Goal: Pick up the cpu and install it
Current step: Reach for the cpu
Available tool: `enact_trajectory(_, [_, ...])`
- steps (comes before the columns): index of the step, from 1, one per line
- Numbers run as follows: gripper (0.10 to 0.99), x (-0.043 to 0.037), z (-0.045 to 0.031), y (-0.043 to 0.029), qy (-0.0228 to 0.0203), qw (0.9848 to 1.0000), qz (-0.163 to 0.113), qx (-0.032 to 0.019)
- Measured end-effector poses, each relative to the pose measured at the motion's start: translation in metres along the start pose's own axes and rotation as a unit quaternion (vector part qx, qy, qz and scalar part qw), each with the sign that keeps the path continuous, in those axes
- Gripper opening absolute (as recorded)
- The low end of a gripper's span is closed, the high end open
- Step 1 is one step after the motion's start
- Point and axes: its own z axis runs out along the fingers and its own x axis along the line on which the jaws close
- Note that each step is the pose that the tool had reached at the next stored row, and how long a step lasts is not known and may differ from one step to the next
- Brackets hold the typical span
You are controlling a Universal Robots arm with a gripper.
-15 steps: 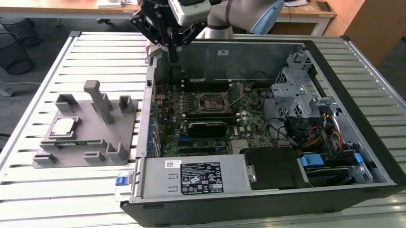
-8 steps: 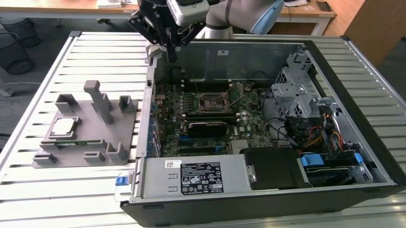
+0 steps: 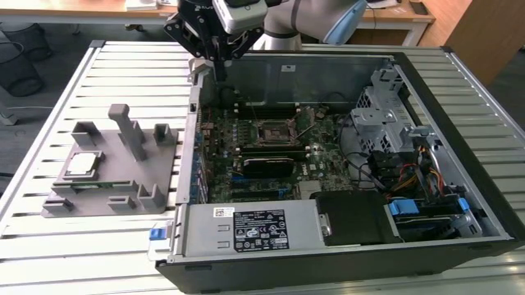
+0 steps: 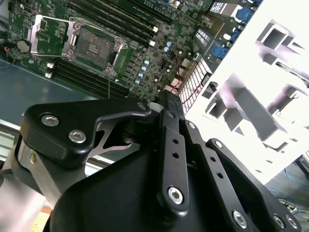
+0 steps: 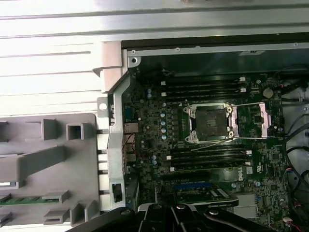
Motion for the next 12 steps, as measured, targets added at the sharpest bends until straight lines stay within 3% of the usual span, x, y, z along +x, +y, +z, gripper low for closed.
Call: enact_trajectory(12, [0.106, 0.0052, 0.0002, -0.0004, 0.0, 1.0, 0.0, 0.0])
